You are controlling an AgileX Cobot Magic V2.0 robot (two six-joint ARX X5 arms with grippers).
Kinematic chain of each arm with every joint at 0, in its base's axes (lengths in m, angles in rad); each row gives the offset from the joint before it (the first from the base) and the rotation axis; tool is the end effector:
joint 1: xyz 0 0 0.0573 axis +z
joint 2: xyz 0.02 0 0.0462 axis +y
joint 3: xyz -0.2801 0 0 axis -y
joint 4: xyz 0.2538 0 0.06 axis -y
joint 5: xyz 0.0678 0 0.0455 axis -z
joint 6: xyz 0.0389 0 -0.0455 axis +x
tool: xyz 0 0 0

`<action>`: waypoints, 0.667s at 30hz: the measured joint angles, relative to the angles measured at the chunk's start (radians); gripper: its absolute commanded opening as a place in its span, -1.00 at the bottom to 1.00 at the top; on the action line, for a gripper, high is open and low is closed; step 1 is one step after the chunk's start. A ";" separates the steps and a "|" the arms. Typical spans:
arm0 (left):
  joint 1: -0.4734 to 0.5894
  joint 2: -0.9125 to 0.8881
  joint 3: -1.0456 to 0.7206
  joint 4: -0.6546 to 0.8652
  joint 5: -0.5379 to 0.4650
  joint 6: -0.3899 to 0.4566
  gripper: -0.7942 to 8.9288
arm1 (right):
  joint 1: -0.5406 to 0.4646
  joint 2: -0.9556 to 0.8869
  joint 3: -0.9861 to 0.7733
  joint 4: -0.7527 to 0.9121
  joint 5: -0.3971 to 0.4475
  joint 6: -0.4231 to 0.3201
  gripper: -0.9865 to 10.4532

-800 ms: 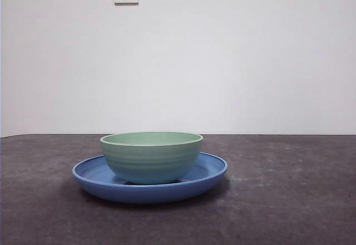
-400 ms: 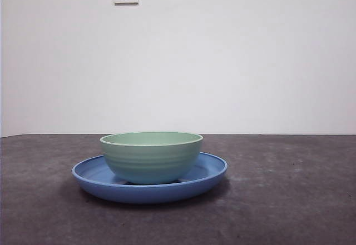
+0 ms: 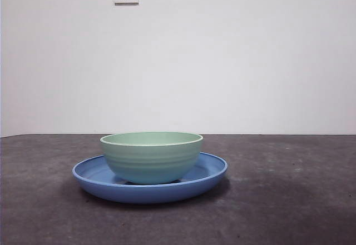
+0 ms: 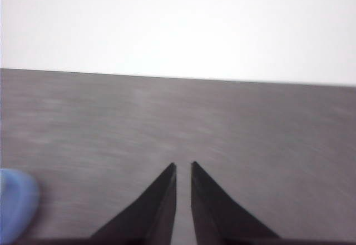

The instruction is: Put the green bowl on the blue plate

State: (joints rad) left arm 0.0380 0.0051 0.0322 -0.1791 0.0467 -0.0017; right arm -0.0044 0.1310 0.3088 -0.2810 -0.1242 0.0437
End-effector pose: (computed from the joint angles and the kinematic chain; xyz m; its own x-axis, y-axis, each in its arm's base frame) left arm 0.0974 0.0019 0.1556 0.9885 -0.0091 -0.1513 0.0079 0.9999 -0.0087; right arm 0.0873 0.0044 0.2331 0.9876 0.1195 -0.1022 -0.1142 0.9919 0.0562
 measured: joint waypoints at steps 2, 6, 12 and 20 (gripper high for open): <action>0.000 0.000 0.000 0.000 0.000 0.000 -0.80 | -0.014 -0.034 -0.065 0.000 0.087 -0.003 -0.75; 0.000 0.000 0.000 0.000 0.000 0.000 -0.80 | -0.031 -0.098 -0.166 0.003 0.189 -0.003 -0.75; 0.000 0.000 0.000 0.000 0.000 0.000 -0.80 | -0.031 -0.127 -0.258 0.055 0.226 -0.003 -0.76; 0.000 0.000 0.000 0.000 0.000 0.000 -0.80 | -0.031 -0.125 -0.280 0.085 0.222 -0.027 -0.76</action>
State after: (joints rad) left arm 0.0380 0.0051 0.0322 -0.1791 0.0467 -0.0017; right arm -0.0357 0.0059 0.0292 -0.1955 0.0978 0.0170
